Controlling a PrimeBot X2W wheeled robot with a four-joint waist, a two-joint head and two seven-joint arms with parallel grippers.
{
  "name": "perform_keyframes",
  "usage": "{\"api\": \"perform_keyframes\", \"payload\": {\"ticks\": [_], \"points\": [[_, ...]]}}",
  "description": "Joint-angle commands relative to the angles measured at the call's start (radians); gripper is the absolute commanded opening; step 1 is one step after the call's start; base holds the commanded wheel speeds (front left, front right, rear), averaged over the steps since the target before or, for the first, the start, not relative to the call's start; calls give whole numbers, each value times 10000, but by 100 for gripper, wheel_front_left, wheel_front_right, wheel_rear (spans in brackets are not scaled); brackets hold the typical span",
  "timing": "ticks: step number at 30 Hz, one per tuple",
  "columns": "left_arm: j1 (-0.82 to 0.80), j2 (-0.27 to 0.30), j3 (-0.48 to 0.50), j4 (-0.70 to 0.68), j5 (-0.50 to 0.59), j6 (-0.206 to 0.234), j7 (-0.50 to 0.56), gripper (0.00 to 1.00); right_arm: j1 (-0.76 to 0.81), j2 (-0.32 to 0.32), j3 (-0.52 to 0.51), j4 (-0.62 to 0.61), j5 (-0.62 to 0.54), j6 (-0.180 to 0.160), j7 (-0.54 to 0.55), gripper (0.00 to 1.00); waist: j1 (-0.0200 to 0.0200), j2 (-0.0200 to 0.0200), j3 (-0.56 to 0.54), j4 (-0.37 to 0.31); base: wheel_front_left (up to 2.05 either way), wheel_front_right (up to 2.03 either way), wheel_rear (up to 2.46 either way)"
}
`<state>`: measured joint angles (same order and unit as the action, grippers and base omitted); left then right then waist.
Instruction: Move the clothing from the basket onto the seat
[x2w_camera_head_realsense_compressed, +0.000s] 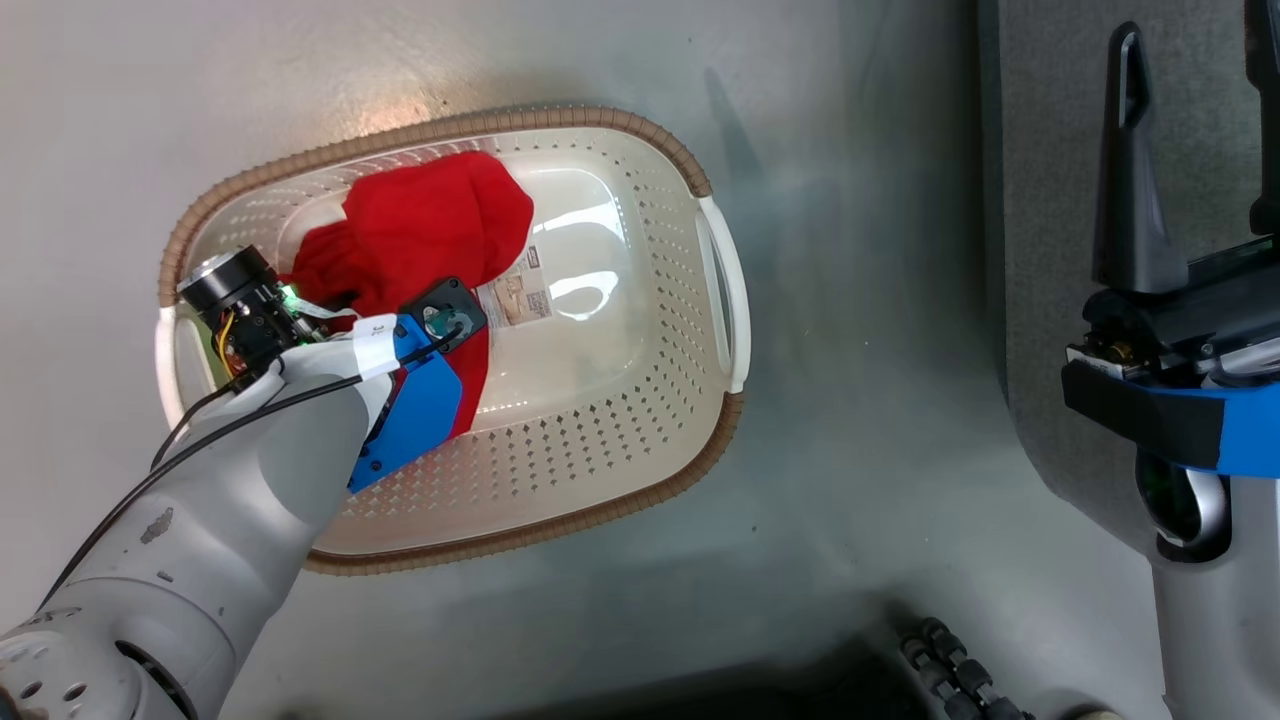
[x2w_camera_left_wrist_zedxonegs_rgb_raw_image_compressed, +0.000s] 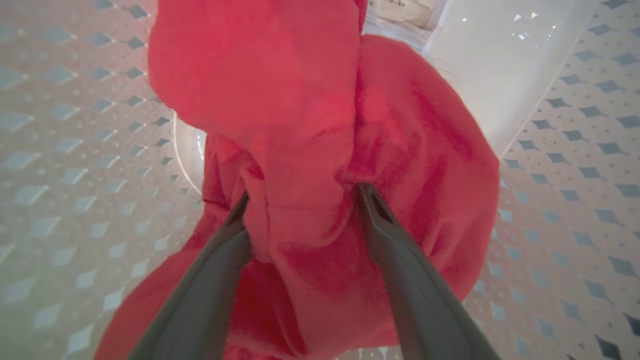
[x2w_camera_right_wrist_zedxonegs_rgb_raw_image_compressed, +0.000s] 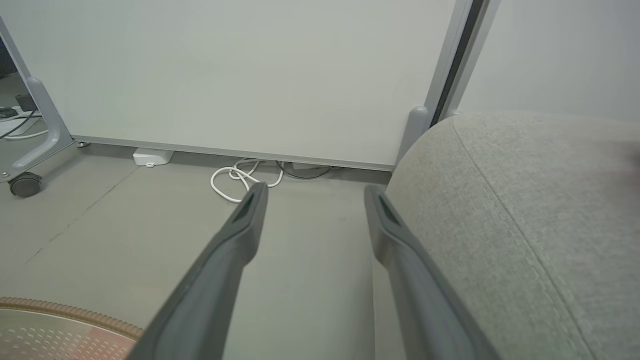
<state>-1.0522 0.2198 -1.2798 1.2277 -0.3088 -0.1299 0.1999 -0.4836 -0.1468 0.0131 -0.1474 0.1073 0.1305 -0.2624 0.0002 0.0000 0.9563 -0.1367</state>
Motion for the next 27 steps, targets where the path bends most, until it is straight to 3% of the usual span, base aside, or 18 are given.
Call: {"api": "perform_keyframes", "payload": {"ticks": [1,4,5,6,16,27], "points": [[-193,21,-30,42,26,1,75,100,-93,63,-30,-80,-31,5,-38,100,-2,0,160,-49,0,0,0],[-217,-55,-33,107,170,0,253,100,-100,90,-63,-159,-62,3,-38,100,-2,0,296,-84,0,0,0],[-230,-111,-33,102,314,0,220,44,-105,105,-72,-178,-69,5,-40,100,-2,0,326,-92,0,0,0],[-247,-163,-33,110,270,0,159,0,-106,108,-91,-195,-76,3,-38,100,-2,0,347,-87,0,0,0],[-204,-585,-30,237,17,0,-637,0,-207,138,-141,-42,-80,5,-38,100,-2,0,-121,88,0,0,0],[309,-766,584,-44,-1871,0,-2753,0,401,144,-376,422,-13,3,-38,100,-2,0,-2170,643,0,0,0]]}}
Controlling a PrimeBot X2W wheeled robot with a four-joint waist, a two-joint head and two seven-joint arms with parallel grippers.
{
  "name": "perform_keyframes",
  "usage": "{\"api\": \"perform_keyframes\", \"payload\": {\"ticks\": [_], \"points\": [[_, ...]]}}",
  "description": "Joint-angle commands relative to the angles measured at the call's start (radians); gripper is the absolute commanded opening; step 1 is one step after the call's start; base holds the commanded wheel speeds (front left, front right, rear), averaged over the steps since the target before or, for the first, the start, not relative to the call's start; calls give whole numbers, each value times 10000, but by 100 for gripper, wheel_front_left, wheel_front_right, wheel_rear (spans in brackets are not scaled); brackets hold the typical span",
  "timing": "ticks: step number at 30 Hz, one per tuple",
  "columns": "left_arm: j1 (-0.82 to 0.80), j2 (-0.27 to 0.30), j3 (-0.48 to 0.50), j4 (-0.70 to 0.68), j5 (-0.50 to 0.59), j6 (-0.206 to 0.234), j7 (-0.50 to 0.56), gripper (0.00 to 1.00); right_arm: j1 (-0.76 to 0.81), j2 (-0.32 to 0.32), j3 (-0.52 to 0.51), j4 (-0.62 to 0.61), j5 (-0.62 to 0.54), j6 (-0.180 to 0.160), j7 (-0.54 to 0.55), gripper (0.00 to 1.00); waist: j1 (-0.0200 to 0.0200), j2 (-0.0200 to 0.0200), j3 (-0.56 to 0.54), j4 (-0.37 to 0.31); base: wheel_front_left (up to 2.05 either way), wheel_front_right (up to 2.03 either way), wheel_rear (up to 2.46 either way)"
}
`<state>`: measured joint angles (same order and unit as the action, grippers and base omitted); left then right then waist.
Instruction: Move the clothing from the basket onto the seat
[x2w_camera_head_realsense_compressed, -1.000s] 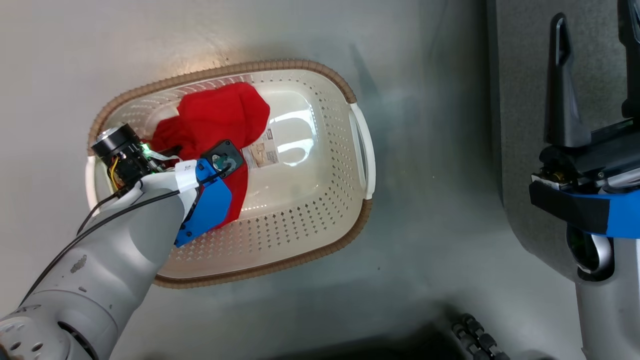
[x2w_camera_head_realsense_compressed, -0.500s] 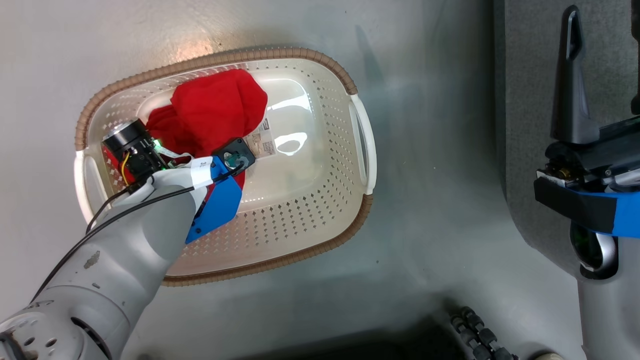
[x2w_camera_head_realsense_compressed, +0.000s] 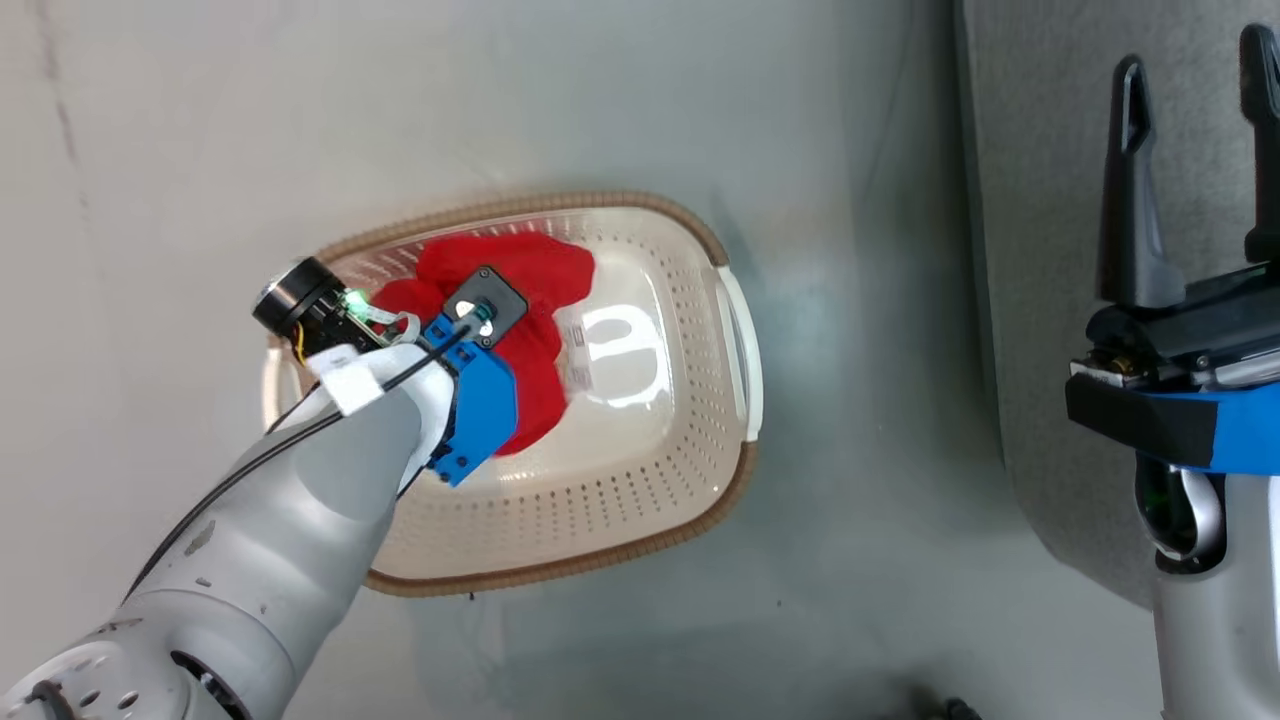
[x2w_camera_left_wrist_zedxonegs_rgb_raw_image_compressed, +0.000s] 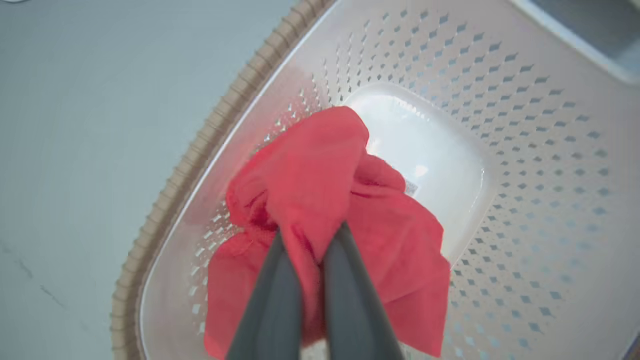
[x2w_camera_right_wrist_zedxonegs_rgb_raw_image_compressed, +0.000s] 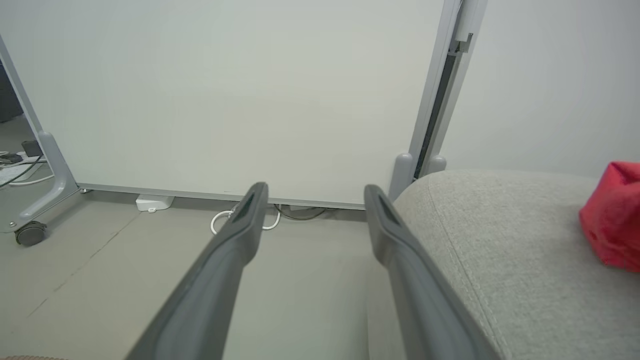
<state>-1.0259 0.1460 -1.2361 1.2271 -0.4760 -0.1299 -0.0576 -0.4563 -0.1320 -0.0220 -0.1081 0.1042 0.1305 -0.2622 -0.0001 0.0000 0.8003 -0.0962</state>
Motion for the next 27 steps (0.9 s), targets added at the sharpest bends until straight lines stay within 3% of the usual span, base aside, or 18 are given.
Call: {"api": "perform_keyframes", "payload": {"ticks": [1,6,13,20,27], "points": [[49,-62,286,-79,-367,0,-450,0,176,5,-30,68,16,5,-42,100,1,0,-820,276,0,0,0],[300,-300,822,-249,-1231,0,-1597,0,604,29,-202,290,43,3,-40,100,1,0,-1887,524,0,0,0],[643,-364,1284,-983,-1682,6,-2082,0,1242,105,-327,567,39,5,-40,100,1,0,-3357,712,0,0,0],[1485,355,3133,-4082,-1191,518,-2085,0,1833,229,-421,764,70,5,-40,100,1,0,-4674,770,0,0,0],[2577,607,4806,-6586,-397,684,-2088,0,2317,345,-347,935,150,5,-40,100,1,0,-5664,883,0,0,0]]}}
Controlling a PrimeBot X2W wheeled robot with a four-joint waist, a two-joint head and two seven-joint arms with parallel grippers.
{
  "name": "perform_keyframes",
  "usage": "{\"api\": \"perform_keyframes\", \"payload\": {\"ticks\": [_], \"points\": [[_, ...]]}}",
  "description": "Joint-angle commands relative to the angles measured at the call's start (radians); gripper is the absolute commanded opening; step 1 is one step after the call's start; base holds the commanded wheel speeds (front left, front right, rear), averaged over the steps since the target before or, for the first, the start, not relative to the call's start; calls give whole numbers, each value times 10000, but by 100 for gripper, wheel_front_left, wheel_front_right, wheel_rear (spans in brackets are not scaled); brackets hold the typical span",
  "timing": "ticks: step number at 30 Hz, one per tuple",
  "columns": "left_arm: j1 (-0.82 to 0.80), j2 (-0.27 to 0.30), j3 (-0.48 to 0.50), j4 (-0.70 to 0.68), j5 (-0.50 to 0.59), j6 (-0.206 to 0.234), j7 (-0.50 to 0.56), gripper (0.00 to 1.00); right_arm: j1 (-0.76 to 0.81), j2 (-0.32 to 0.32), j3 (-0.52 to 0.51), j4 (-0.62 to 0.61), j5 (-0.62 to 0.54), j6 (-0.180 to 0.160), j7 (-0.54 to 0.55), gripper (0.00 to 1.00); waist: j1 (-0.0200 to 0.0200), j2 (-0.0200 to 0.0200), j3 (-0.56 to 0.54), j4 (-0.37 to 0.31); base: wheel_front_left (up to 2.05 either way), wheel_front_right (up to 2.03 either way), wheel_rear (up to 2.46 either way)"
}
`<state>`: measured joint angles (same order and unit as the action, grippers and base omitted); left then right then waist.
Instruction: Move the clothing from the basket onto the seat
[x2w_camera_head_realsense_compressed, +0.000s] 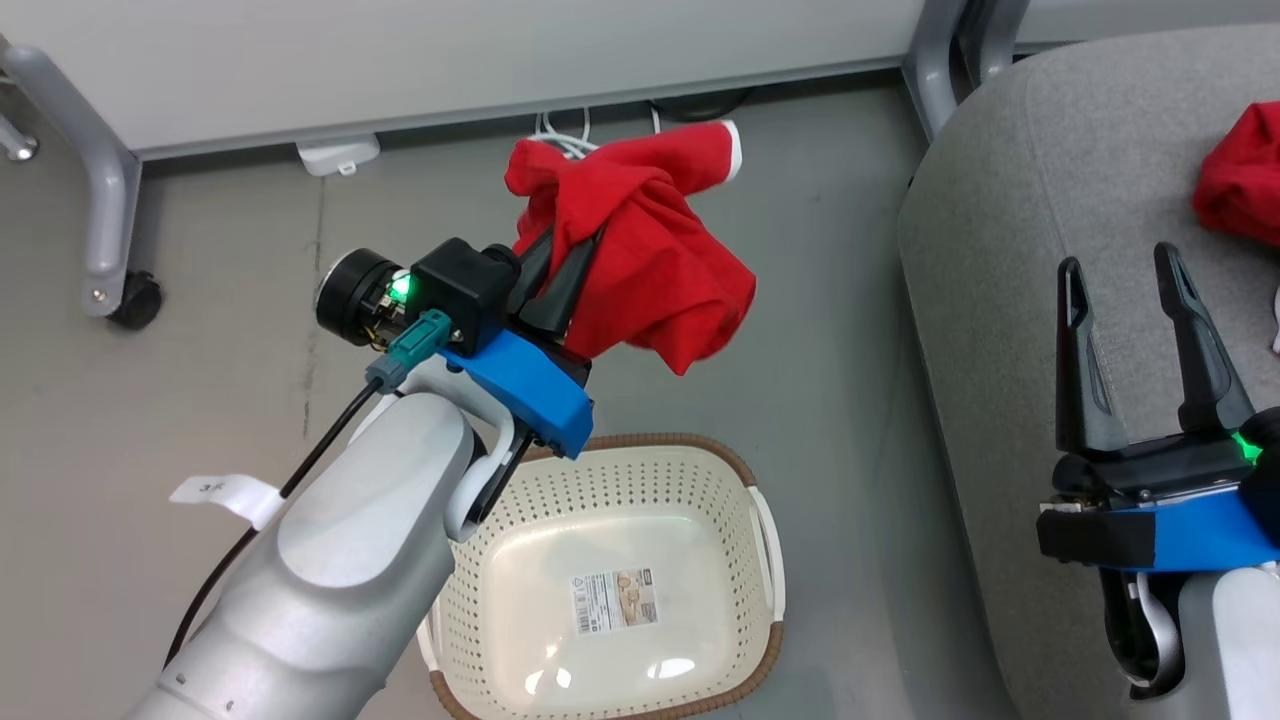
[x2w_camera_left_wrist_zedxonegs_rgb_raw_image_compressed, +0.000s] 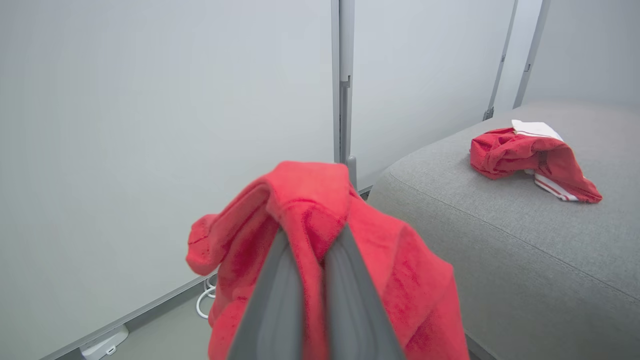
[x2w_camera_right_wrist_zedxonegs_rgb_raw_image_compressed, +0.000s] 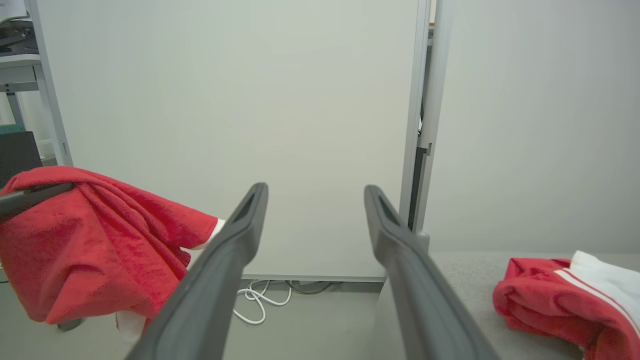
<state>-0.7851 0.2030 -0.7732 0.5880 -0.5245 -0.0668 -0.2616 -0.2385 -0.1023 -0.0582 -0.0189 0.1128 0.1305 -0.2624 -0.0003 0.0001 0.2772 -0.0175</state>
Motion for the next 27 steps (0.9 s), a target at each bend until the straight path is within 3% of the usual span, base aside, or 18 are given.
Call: {"api": "perform_keyframes", "payload": {"ticks": [1,12,27], "points": [[276,30,366,-456,198,52,-48,0,187,71,43,42,66,5,-38,100,3,-1,-528,108,0,0,0],[863,-329,1233,-2373,988,-212,-49,0,665,309,239,199,228,5,-40,100,3,-1,-1338,288,0,0,0],[1204,-415,1249,-2725,1281,-377,-50,0,923,418,429,264,290,5,-38,100,3,-1,-1842,292,0,0,0]]}}
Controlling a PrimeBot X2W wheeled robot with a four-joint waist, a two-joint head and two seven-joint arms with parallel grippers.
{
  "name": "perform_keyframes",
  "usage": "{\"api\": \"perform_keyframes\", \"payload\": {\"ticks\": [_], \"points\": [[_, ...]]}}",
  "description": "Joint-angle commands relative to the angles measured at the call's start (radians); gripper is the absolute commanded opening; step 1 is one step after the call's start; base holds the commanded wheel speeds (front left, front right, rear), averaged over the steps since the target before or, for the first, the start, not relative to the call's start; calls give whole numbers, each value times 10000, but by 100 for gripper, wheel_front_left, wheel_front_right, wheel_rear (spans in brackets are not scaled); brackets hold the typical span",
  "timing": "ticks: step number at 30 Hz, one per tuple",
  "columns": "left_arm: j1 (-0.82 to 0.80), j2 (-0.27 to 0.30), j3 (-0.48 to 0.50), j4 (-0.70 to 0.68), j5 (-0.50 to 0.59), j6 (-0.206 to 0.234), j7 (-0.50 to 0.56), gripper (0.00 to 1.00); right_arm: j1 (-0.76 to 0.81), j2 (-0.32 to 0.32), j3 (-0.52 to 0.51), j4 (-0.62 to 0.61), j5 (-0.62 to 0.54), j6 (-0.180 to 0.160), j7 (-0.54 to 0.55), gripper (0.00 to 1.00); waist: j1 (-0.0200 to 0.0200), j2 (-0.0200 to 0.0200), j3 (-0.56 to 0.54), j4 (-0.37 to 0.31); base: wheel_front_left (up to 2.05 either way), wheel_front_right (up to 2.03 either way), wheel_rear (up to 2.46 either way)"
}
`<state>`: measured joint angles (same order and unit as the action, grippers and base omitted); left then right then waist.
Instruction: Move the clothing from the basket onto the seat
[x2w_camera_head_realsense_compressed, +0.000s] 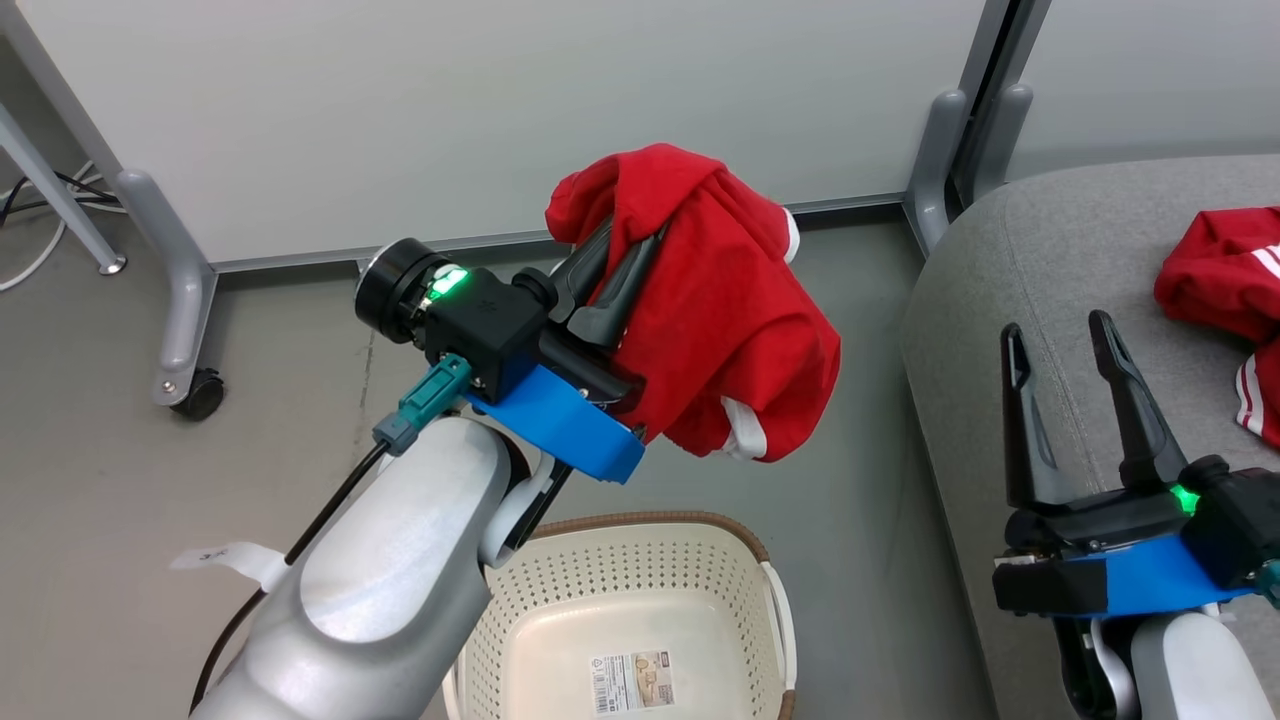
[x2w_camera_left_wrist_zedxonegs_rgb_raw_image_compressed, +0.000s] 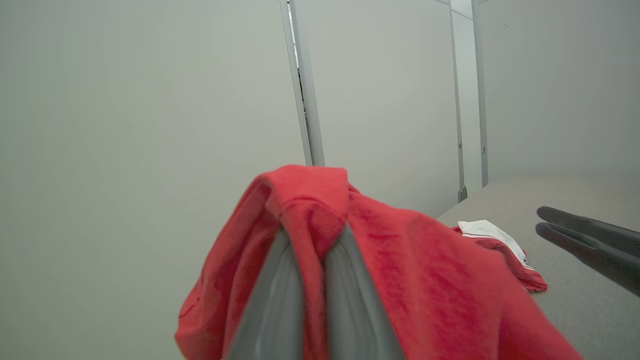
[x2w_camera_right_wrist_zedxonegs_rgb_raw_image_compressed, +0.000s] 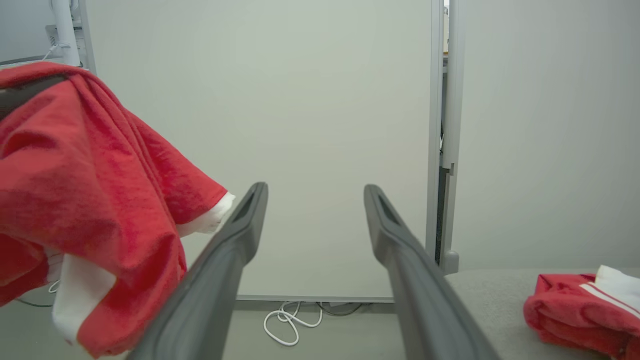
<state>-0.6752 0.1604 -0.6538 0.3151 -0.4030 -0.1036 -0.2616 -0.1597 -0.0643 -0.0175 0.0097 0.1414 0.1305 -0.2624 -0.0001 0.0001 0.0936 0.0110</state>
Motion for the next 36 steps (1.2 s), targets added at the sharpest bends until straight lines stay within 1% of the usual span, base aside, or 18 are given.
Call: {"api": "perform_keyframes", "payload": {"ticks": [1,5,10,15,18,21,25,31,35,36], "points": [[121,3,54,15,84,-20,-50,0,133,43,88,-85,6,5,-38,100,1,-1,-21,15,0,0,0],[156,-12,88,48,118,-34,-50,0,-151,-2,483,-310,87,5,-38,100,1,-1,-73,26,0,0,0],[170,-32,104,120,187,-57,-50,0,-729,-200,1494,-654,79,5,-38,100,1,-1,-96,46,0,0,0],[79,-127,66,160,289,-80,-50,0,-1447,-434,2663,-505,36,5,-38,100,1,-1,-34,147,0,0,0],[1,-210,32,164,354,-95,-50,0,-1773,-475,3167,-261,100,5,-38,100,1,-1,22,255,0,0,0],[-8,-275,13,123,401,-101,-50,0,-2014,-470,3633,183,48,5,-38,100,1,-1,89,375,0,0,0],[23,-350,-21,73,496,-119,-50,0,-2325,-409,3934,1029,-149,3,-38,100,1,-1,210,506,0,0,0],[-66,-486,-47,37,600,-158,-50,0,-2856,-153,4009,2269,-296,5,-38,100,1,-1,378,628,0,0,0],[-79,-569,-65,45,625,-182,-50,0,-3164,7,4090,2806,-162,3,-38,100,1,-1,439,649,0,0,0],[-68,-588,-71,55,637,-188,-50,0,-3219,40,4133,2946,-88,3,-38,56,1,-1,446,651,0,0,0]]}}
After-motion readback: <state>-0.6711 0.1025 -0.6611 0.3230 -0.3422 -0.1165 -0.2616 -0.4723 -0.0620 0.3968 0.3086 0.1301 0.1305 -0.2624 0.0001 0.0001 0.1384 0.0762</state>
